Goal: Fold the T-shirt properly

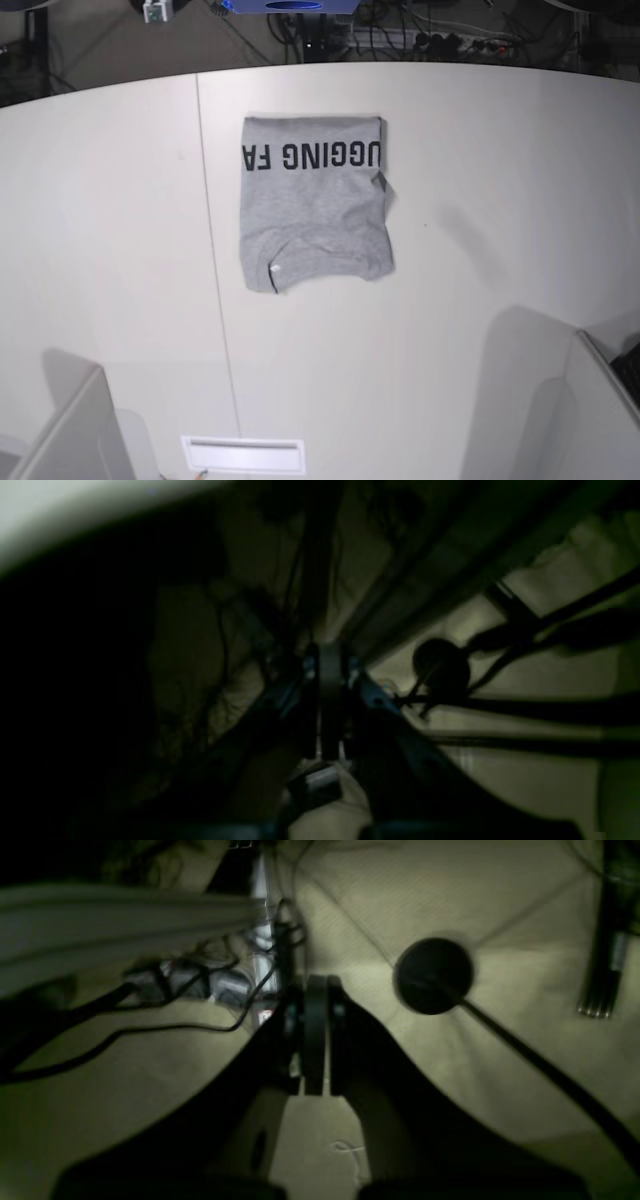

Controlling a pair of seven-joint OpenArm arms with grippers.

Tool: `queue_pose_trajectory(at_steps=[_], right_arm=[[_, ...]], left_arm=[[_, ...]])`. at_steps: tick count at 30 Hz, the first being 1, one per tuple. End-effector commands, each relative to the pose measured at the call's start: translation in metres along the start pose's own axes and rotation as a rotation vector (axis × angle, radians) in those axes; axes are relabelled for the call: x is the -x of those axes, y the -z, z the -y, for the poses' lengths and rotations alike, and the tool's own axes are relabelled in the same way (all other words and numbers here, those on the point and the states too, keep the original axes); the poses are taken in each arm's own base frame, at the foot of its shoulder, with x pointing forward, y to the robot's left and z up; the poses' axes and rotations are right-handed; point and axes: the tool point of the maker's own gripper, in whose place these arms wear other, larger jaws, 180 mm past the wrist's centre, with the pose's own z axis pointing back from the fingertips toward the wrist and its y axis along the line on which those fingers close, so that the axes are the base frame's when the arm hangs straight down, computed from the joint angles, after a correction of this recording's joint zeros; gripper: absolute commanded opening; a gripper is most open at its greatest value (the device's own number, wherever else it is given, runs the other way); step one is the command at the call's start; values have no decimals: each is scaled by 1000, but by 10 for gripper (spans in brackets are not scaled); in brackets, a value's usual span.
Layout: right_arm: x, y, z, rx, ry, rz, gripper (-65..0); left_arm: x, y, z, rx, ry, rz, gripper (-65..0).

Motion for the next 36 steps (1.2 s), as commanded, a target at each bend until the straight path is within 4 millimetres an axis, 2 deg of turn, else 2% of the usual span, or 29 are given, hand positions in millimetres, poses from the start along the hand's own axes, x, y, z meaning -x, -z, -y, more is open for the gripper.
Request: queue_pose_trajectory(at_steps=[1, 5, 9, 12, 14, 16, 17, 19, 24, 30, 34, 36], right_arm=[[10, 4, 3, 0, -11, -29, -650], [28, 36, -10, -37, -16, -115, -650], [44, 74, -13, -53, -26, -224, -650], [58, 102, -13, -59, -54, -347, -650], [66, 113, -14, -63, -97, -423, -650], [63, 122, -18, -80, -174, -408, -650], [57, 127, -25, -99, -217, -369, -650], [49, 131, -26, -114, -288, -310, -650], [51, 130, -24, -118, -321, -304, -650], [51, 130, -20, -113, -322, -304, -650], [65, 124, -17, -113, -323, -329, -650], [70, 121, -8, -100, -326, -343, -650]], left_arm=[[8, 1, 1, -25, -13, -1, -650], [56, 16, 5, -73, -125, -109, -650], [100, 29, 4, -117, -260, -228, -650], [122, 33, -3, -189, -382, -299, -650], [129, 38, -8, -224, -445, -330, -650], [132, 44, -10, -234, -485, -360, -650], [126, 53, -18, -237, -480, -347, -650], [126, 61, -23, -233, -482, -378, -650], [134, 60, -21, -219, -489, -446, -650], [132, 58, -21, -219, -472, -430, -650], [133, 58, -21, -219, -473, -431, -650], [132, 59, -21, -220, -474, -427, -650]])
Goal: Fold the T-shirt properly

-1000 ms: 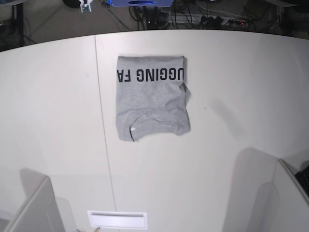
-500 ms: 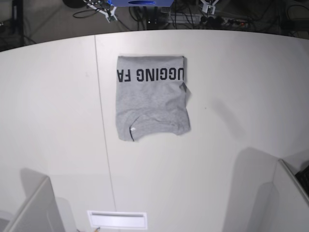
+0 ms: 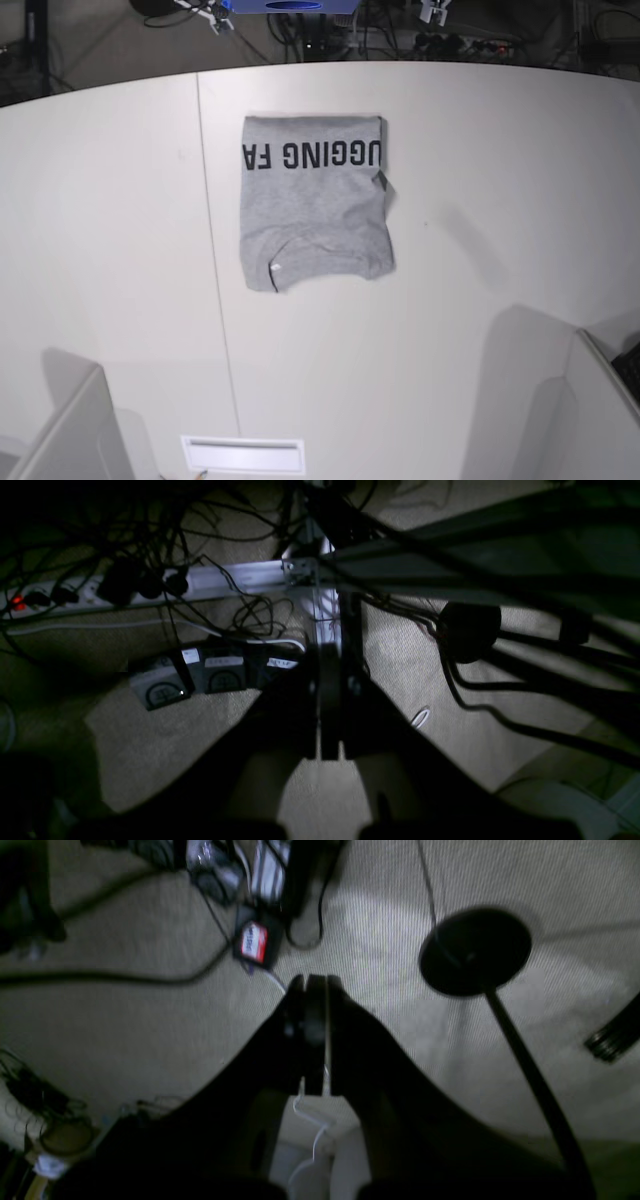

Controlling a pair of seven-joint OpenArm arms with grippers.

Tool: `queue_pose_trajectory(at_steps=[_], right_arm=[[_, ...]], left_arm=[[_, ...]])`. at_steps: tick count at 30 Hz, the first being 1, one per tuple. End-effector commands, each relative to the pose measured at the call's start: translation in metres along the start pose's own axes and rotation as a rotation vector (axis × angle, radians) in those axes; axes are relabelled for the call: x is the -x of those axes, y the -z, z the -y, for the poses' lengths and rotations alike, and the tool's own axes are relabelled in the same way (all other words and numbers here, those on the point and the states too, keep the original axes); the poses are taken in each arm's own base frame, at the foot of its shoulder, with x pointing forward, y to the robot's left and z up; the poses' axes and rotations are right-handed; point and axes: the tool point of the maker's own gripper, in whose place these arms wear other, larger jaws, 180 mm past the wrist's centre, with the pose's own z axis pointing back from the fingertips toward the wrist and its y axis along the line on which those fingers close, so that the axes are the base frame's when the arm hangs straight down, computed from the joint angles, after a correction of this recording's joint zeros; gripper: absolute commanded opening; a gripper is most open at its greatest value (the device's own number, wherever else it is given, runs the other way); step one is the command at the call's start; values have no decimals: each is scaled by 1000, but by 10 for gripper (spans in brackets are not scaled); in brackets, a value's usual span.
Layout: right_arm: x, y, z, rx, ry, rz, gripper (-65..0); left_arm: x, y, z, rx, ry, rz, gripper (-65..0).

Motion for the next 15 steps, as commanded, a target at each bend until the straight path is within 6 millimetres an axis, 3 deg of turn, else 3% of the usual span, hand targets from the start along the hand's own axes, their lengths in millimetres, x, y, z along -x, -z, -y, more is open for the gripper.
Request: queue_pose_trajectory(at_steps=[1, 4, 9, 13, 15], right_arm=[[7, -2, 7, 8, -6, -10, -650], [7, -2, 9, 11, -4, -9, -650], [7, -2, 10, 14, 0, -11, -650], [7, -1, 1, 2, 6, -8, -650], [11, 0, -12, -19, 9, -10, -650]], left_arm=[[8, -4, 2, 7, -7, -8, -650], [1, -1, 5, -3, -41, 22, -650], [-12, 1, -8, -67, -144, 80, -650], [-9, 0, -6, -72, -160, 76, -650], [-6, -1, -6, -73, -161, 70, -650]])
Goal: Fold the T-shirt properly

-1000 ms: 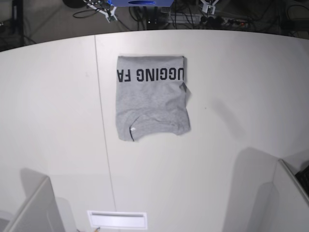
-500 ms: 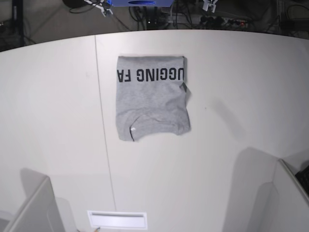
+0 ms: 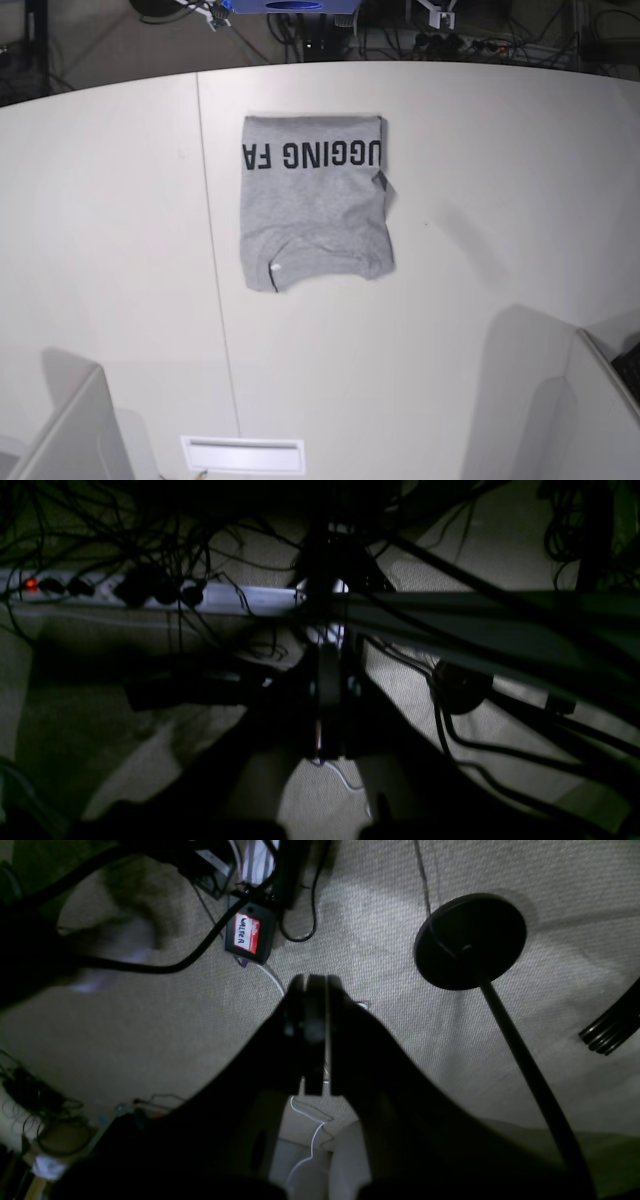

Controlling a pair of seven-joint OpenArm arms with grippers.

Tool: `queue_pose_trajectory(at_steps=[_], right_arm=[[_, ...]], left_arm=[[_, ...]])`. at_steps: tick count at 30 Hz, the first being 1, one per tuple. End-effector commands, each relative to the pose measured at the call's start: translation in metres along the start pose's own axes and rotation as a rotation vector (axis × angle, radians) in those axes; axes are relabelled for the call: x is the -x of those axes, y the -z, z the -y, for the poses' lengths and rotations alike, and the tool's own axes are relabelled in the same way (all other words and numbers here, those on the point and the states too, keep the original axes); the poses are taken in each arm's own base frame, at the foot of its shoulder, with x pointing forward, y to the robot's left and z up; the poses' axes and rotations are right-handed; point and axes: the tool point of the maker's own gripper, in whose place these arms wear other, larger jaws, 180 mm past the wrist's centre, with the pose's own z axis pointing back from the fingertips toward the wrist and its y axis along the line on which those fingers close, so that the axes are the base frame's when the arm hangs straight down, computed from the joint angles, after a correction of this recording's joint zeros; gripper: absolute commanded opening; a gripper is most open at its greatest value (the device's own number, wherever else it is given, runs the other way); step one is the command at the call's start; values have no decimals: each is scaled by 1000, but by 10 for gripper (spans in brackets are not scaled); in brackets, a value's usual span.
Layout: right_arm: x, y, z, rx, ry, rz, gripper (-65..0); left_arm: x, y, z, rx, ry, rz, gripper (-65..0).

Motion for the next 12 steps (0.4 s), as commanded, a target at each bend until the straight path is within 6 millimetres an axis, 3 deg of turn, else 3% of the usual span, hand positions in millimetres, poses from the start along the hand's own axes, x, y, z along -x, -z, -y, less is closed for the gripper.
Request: queue_pose_trajectory(at_steps=[1, 8, 12], right_arm=[[7, 0, -7, -14, 3, -8, -650], [6, 0, -4, -11, 1, -8, -650], [8, -3, 10, 12, -3, 2, -650]], left_arm=[[8, -4, 0, 5, -3, -11, -650], [7, -3, 1, 7, -2, -9, -650], [4, -2, 2, 8, -1, -5, -650]])
